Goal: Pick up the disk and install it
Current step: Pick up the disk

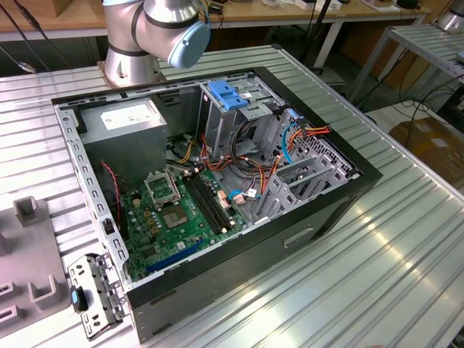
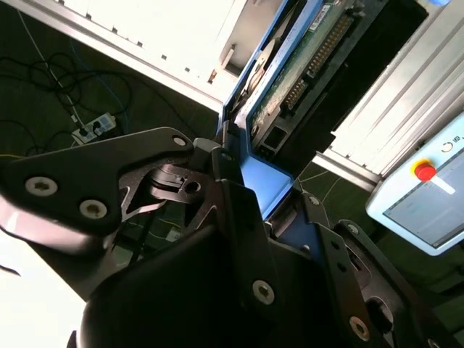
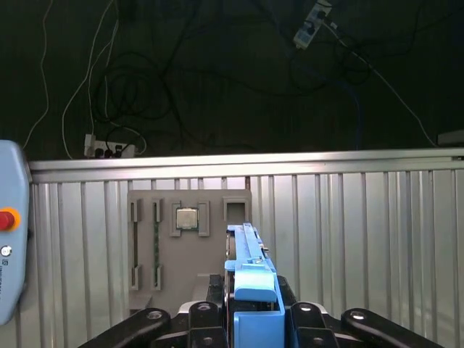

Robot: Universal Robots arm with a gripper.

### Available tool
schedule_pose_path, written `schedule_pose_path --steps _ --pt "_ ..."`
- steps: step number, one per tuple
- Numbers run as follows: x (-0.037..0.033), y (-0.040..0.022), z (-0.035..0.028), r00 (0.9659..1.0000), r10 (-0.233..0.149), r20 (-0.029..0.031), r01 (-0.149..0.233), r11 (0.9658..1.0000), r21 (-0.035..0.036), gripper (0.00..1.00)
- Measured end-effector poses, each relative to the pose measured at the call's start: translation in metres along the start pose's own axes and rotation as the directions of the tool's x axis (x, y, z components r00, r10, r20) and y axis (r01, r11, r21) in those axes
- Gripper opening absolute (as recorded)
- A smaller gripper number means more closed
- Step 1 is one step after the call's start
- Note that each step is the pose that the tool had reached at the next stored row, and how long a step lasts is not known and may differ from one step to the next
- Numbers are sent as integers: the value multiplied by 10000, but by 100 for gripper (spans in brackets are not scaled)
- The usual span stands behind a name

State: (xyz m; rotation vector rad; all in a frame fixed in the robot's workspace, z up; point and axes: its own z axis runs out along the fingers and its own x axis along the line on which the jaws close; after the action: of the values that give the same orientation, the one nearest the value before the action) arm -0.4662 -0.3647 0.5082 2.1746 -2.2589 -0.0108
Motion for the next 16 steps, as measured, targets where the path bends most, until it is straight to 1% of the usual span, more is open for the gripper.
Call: schedule_pose_path --steps 8,11,16 --pt "-1 -42 0 10000 -1 0 1 10000 -1 37" --pt "-2 -67 -1 10000 -1 0 1 10000 -1 37" --pt "-5 -137 -2 10000 -1 -1 1 10000 -2 37"
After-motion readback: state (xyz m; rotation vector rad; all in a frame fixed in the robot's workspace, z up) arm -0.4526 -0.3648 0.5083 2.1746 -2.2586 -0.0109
